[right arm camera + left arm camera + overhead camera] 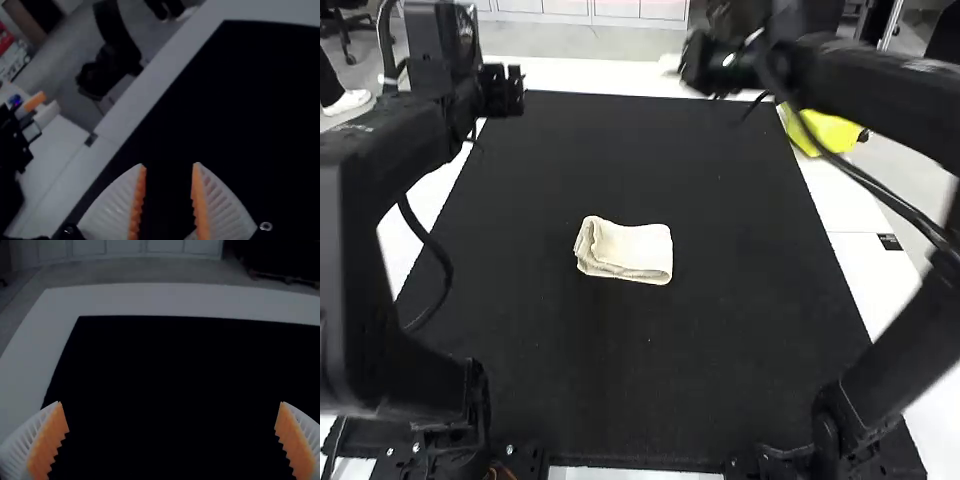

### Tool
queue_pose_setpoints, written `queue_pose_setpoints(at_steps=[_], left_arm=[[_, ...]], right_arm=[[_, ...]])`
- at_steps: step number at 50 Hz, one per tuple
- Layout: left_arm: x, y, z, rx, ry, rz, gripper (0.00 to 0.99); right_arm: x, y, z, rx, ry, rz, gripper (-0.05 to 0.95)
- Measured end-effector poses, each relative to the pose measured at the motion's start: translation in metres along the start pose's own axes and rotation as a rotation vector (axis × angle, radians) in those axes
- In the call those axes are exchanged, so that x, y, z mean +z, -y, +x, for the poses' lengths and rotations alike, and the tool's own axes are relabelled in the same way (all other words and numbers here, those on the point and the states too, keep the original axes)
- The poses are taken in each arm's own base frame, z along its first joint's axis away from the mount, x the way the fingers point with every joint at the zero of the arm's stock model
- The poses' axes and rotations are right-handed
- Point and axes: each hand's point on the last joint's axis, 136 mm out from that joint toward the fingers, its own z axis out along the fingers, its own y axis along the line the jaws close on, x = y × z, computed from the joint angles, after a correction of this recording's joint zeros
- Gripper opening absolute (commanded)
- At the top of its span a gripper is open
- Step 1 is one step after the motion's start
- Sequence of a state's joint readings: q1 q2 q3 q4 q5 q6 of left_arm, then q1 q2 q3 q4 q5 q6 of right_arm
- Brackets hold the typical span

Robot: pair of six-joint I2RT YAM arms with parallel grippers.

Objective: Fold the towel.

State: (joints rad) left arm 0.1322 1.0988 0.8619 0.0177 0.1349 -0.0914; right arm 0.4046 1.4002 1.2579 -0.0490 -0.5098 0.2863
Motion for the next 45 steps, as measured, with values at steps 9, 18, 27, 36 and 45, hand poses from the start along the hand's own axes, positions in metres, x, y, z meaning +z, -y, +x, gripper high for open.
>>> queue_pose_setpoints(at_steps=[9, 18, 27, 36, 45], left_arm=[[-0.032, 0.033, -0.034, 0.019, 0.089, 0.071, 0.97], [-0.075, 0.031, -0.065, -0.006, 0.188, 0.057, 0.97], [-0.131, 0.036, -0.098, -0.011, 0.341, 0.066, 0.97], [-0.185, 0.04, -0.12, -0.004, 0.479, 0.074, 0.97], [-0.246, 0.044, -0.135, 0.011, 0.632, 0.08, 0.97]], right_arm=[[-0.088, -0.007, -0.063, -0.063, 0.218, 0.081, 0.91], [-0.171, -0.023, -0.089, -0.141, 0.405, 0.16, 0.91], [-0.233, -0.048, -0.092, -0.219, 0.558, 0.209, 0.91], [-0.284, -0.098, -0.086, -0.29, 0.694, 0.178, 0.91], [-0.318, -0.136, -0.058, -0.323, 0.814, 0.107, 0.91]])
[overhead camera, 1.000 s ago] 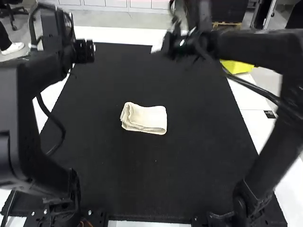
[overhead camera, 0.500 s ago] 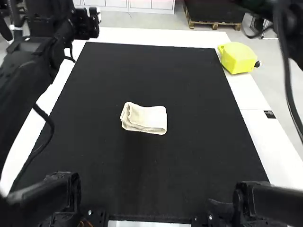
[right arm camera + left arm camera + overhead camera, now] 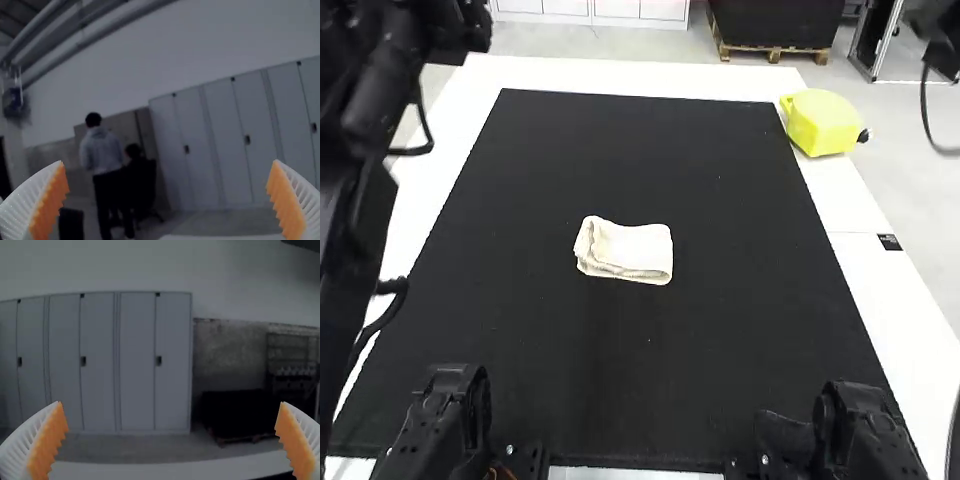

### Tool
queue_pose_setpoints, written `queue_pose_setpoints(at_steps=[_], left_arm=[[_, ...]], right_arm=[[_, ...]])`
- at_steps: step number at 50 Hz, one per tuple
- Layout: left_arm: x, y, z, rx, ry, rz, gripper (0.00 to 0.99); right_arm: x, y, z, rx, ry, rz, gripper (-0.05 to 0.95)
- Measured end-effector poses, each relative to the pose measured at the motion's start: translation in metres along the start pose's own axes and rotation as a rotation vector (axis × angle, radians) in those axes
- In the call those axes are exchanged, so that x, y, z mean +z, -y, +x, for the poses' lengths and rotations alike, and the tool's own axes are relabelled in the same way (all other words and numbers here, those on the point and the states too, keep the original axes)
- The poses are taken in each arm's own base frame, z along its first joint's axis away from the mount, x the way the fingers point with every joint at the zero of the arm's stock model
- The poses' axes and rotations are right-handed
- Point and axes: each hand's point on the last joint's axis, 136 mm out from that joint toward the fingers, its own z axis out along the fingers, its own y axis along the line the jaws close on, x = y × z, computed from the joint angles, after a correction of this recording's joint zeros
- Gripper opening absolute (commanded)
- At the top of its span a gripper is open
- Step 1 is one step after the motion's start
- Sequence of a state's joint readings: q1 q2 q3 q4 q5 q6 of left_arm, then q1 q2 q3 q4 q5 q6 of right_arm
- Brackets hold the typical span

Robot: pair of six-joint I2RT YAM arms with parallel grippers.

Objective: Fold the towel.

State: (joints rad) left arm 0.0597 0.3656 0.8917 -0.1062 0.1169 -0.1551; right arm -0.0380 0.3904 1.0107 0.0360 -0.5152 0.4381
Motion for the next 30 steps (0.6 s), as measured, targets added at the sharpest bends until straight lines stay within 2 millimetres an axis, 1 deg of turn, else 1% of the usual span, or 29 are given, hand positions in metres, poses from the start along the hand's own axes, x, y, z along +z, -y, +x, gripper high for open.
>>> queue_pose_setpoints(at_steps=[3, 8, 13, 17, 18, 21, 24, 26, 30], left_arm=[[-0.017, 0.003, -0.012, 0.005, 0.04, 0.002, 0.97], [-0.045, 0.005, -0.024, 0.011, 0.101, -0.005, 0.97], [-0.072, 0.006, -0.028, 0.016, 0.155, -0.017, 0.97], [-0.087, 0.004, -0.025, 0.016, 0.175, -0.033, 0.97], [-0.09, 0.003, -0.023, 0.016, 0.17, -0.039, 0.97], [-0.088, -0.001, -0.018, 0.012, 0.152, -0.061, 0.969], [-0.085, -0.006, -0.008, 0.009, 0.128, -0.084, 0.969], [-0.083, -0.009, -0.004, 0.008, 0.128, -0.102, 0.969], [-0.077, -0.013, 0.003, 0.02, 0.14, -0.118, 0.969]], right_arm=[[-0.016, -0.011, -0.003, 0.003, 0.041, -0.013, 0.91], [-0.038, -0.024, -0.01, -0.001, 0.098, -0.023, 0.91], [-0.061, -0.04, -0.02, -0.035, 0.157, -0.025, 0.91], [-0.079, -0.048, -0.028, -0.095, 0.214, -0.003, 0.91], [-0.084, -0.05, -0.031, -0.113, 0.232, 0.006, 0.91], [-0.1, -0.053, -0.041, -0.182, 0.298, 0.044, 0.91], [-0.105, -0.05, -0.049, -0.218, 0.332, 0.091, 0.91], [-0.105, -0.042, -0.052, -0.245, 0.345, 0.14, 0.91], [-0.103, -0.02, -0.046, -0.294, 0.343, 0.233, 0.91]])
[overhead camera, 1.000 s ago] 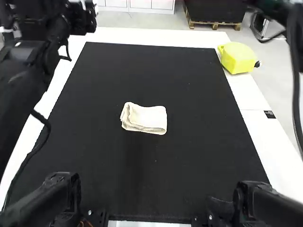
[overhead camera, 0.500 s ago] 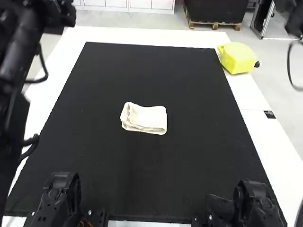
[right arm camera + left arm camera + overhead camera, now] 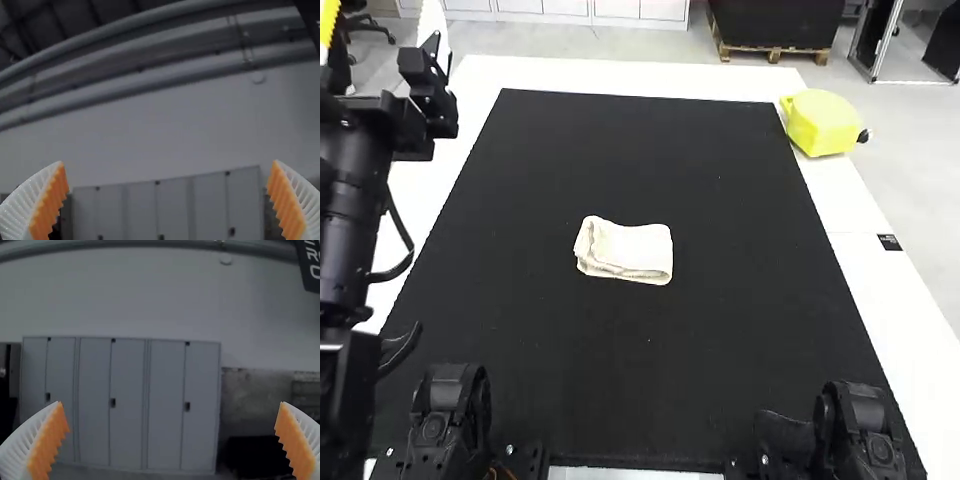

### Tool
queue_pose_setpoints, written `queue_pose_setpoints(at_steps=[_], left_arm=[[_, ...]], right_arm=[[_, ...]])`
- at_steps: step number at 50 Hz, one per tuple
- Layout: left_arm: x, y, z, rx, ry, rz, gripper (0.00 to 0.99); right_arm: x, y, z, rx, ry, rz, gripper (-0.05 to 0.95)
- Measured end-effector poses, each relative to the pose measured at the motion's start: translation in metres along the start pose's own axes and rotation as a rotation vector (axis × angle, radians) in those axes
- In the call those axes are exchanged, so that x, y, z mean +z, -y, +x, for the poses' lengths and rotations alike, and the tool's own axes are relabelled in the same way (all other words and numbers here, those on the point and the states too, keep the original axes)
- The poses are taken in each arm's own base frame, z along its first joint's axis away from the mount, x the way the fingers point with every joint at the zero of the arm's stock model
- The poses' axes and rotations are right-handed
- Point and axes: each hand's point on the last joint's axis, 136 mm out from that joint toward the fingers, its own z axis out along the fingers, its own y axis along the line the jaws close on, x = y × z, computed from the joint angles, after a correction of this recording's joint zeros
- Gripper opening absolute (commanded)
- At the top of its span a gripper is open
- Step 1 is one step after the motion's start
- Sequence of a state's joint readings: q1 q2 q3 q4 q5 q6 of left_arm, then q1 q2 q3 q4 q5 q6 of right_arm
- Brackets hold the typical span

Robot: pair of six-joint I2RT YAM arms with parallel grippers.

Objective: Fold the towel.

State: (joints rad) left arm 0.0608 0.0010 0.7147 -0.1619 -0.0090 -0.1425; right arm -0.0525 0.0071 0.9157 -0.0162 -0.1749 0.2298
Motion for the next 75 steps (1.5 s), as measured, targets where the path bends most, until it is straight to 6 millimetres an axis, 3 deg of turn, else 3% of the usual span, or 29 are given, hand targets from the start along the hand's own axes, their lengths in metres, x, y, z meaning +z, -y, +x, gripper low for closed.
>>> queue_pose_setpoints(at_steps=[5, 15, 32, 37, 42, 48, 51, 54, 61, 67, 75], left_arm=[[0.007, -0.003, 0.015, 0.044, 0.019, -0.011, 0.97], [0.02, -0.012, 0.091, 0.155, -0.026, -0.038, 0.969], [0.009, -0.029, 0.196, 0.209, -0.18, -0.095, 0.969], [0.002, -0.041, 0.219, 0.189, -0.228, -0.157, 0.969], [-0.01, -0.049, 0.255, 0.177, -0.351, -0.194, 0.969], [-0.02, -0.052, 0.277, 0.155, -0.447, -0.211, 0.969], [-0.026, -0.053, 0.29, 0.151, -0.503, -0.213, 0.969], [-0.028, -0.053, 0.293, 0.143, -0.52, -0.215, 0.969], [-0.029, -0.053, 0.294, 0.121, -0.521, -0.221, 0.969], [-0.029, -0.054, 0.295, 0.11, -0.521, -0.224, 0.969], [-0.029, -0.054, 0.295, 0.107, -0.521, -0.225, 0.969]], right_arm=[[0.007, 0.026, 0.04, -0.055, -0.057, 0.086, 0.91], [0.004, 0.07, 0.159, -0.173, -0.252, 0.155, 0.91], [-0.041, 0.104, 0.296, -0.236, -0.452, 0.168, 0.91], [-0.052, 0.109, 0.316, -0.234, -0.499, 0.178, 0.91], [-0.057, 0.102, 0.327, -0.224, -0.52, 0.123, 0.91], [-0.082, 0.095, 0.366, -0.185, -0.693, 0.062, 0.91], [-0.086, 0.092, 0.372, -0.176, -0.724, 0.046, 0.91], [-0.087, 0.091, 0.373, -0.165, -0.729, 0.039, 0.91], [-0.11, 0.093, 0.396, -0.146, -0.857, 0.046, 0.91], [-0.107, 0.093, 0.393, -0.147, -0.84, 0.052, 0.91], [-0.108, 0.123, 0.386, -0.128, -0.813, 0.256, 0.91]])
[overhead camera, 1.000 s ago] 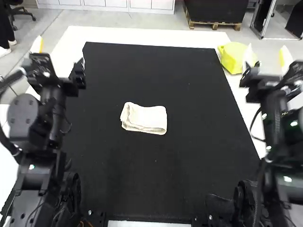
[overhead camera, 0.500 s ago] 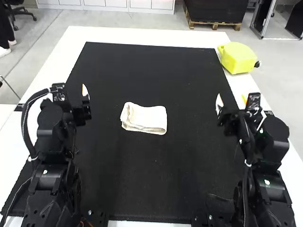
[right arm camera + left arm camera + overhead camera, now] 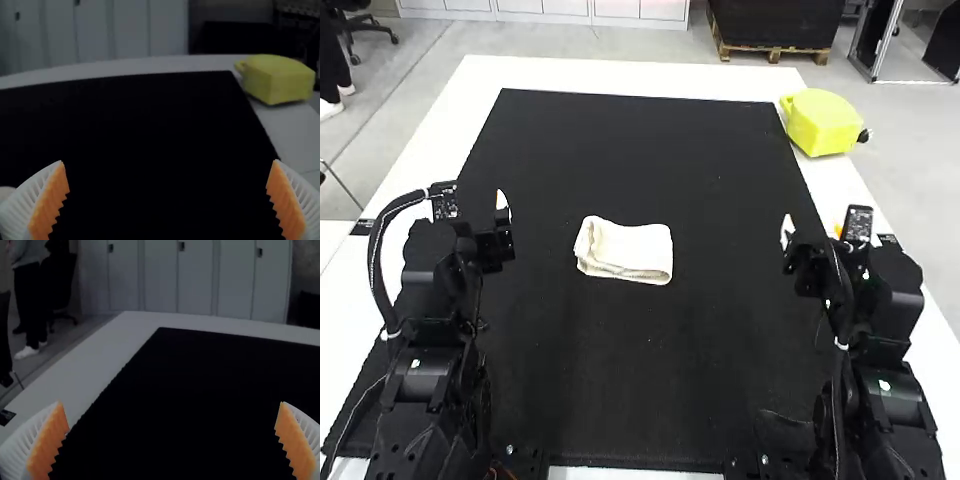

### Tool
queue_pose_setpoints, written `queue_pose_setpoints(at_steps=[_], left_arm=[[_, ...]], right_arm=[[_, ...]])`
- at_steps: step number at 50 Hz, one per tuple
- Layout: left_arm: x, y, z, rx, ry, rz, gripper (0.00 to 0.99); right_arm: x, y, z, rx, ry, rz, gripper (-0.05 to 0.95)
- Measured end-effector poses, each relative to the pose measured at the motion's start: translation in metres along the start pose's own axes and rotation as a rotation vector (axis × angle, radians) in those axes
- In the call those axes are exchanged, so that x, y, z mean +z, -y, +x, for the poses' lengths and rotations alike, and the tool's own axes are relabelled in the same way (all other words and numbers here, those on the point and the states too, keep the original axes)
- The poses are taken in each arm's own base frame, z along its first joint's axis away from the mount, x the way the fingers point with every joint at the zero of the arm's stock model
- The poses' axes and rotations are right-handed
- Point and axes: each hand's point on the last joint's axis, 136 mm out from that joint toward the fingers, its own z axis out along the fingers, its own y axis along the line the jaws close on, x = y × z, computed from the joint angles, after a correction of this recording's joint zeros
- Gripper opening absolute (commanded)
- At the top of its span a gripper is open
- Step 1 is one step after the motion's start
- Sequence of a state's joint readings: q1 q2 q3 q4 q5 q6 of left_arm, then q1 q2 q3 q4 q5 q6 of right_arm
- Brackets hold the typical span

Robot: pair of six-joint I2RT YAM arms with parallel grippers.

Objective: Fold the towel.

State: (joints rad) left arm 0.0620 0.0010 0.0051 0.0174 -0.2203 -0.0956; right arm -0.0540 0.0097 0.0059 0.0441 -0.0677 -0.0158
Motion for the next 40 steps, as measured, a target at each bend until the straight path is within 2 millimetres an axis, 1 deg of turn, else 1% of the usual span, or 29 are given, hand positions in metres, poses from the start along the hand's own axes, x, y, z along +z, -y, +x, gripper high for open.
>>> queue_pose_setpoints(at_steps=[3, 11, 40], left_arm=[[0.0, 0.0, 0.0, -0.001, 0.001, 0.0, 0.969], [0.0, 0.0, 0.0, -0.004, 0.001, 0.0, 0.969], [0.0, 0.0, 0.0, -0.004, 0.001, 0.0, 0.969]], right_arm=[[0.0, 0.009, 0.006, 0.015, -0.023, 0.049, 0.91], [-0.001, 0.018, 0.006, 0.027, -0.02, 0.105, 0.91], [-0.001, 0.022, 0.005, 0.034, -0.018, 0.128, 0.91]])
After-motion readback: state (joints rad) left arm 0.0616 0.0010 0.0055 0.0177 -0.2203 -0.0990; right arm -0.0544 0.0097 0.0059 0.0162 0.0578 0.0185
